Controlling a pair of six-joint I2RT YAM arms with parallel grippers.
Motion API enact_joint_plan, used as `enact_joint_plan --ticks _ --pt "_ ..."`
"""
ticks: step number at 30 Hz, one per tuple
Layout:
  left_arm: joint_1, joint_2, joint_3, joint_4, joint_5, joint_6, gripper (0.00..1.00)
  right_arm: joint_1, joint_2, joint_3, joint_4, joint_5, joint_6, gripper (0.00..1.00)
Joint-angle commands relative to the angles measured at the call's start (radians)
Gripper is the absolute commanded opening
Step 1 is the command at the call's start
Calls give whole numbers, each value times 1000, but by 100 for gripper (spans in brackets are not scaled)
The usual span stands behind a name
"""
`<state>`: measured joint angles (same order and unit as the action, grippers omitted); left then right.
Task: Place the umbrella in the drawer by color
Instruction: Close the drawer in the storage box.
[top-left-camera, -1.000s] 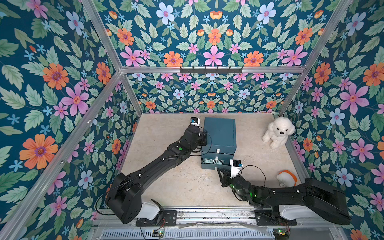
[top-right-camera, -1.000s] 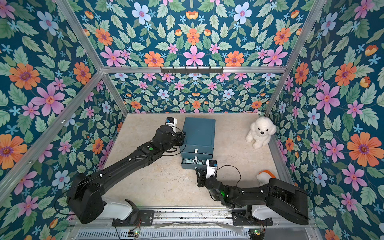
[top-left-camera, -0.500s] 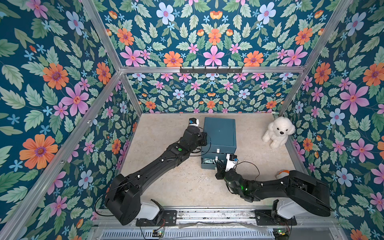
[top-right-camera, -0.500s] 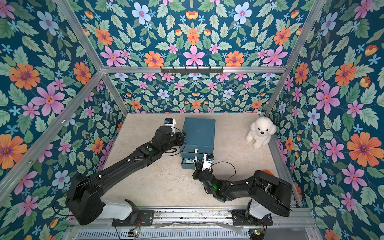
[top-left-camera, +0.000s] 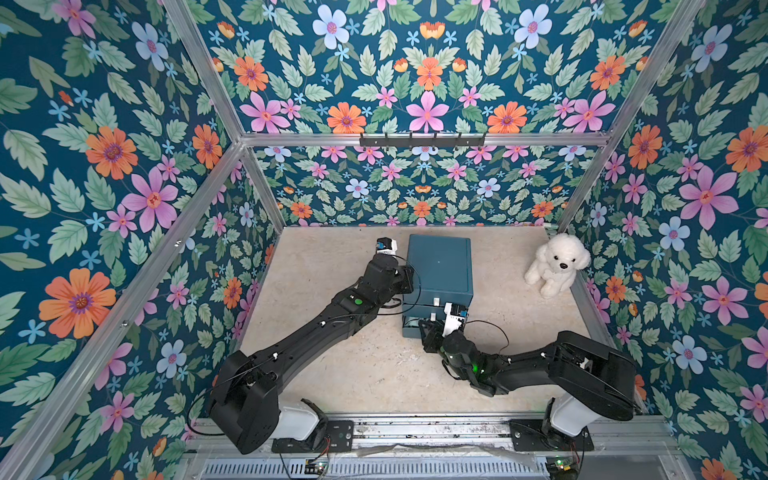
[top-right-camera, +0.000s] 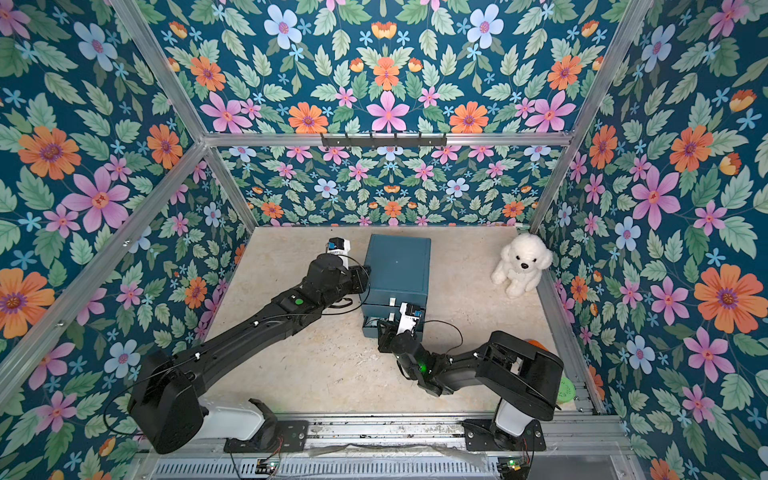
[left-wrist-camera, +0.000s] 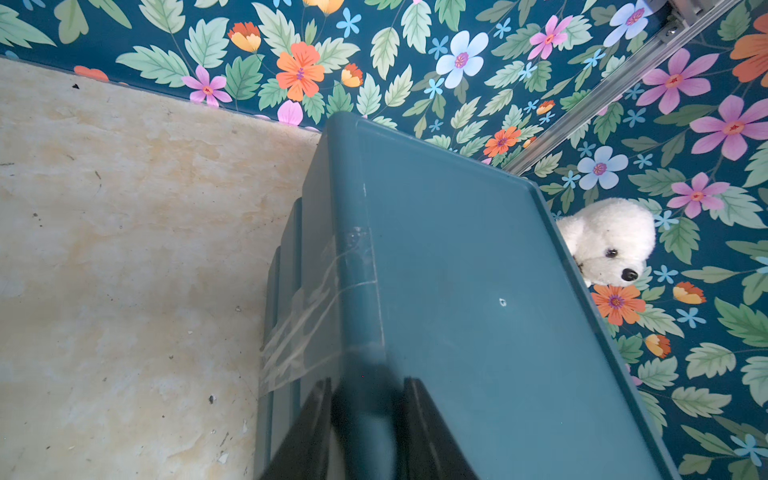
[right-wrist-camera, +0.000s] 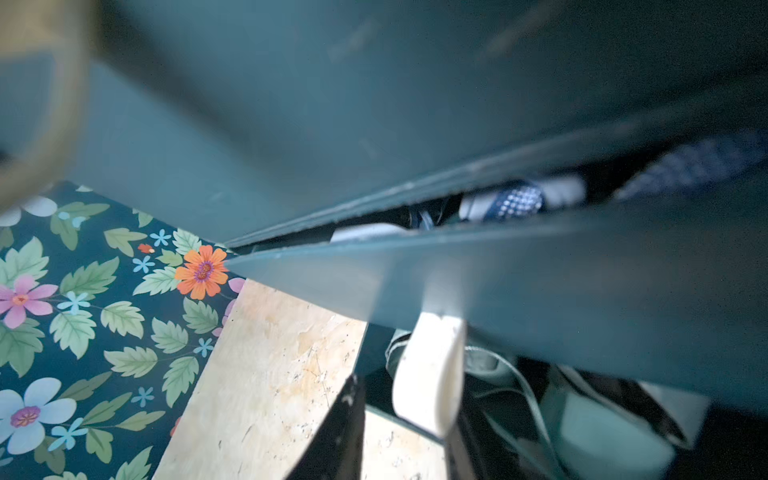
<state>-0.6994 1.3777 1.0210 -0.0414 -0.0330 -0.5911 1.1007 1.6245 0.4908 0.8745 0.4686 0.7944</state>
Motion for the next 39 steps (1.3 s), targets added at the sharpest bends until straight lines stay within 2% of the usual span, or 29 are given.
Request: enact_joint_plan --ticks 1,4,8,10,11,14,15,21,26,34,39 --pt "-3 3 -15 -251 63 10 34 -1 -18 -2 -129 -4 4 46" --pt "-3 -1 -15 -249 63 6 35 0 -77 -13 -173 -8 -20 48" --pt "-2 2 -9 -245 67 -4 35 1 -213 -58 -238 -25 -42 57" --pt "-2 5 -9 -236 74 -15 35 9 -276 -74 -288 -27 -41 56" --pt "-2 5 -12 -230 82 -22 35 14 -304 -83 -312 -27 -34 50" --pt "-2 3 -31 -205 103 -43 32 17 -335 -106 -323 -30 9 18" --pt "-3 3 -37 -198 111 -49 32 17 -328 -108 -312 -30 21 11" --pt "-3 -11 -54 -194 122 -64 32 13 -249 -27 -263 14 -17 0" --pt "-2 -13 -45 -208 113 -67 32 -25 -152 82 -342 30 -26 0" --pt "-4 -17 -49 -210 120 -78 32 -33 -14 238 -566 33 83 0" --pt "-4 -19 -49 -219 119 -54 31 -36 -5 179 -537 30 156 0"
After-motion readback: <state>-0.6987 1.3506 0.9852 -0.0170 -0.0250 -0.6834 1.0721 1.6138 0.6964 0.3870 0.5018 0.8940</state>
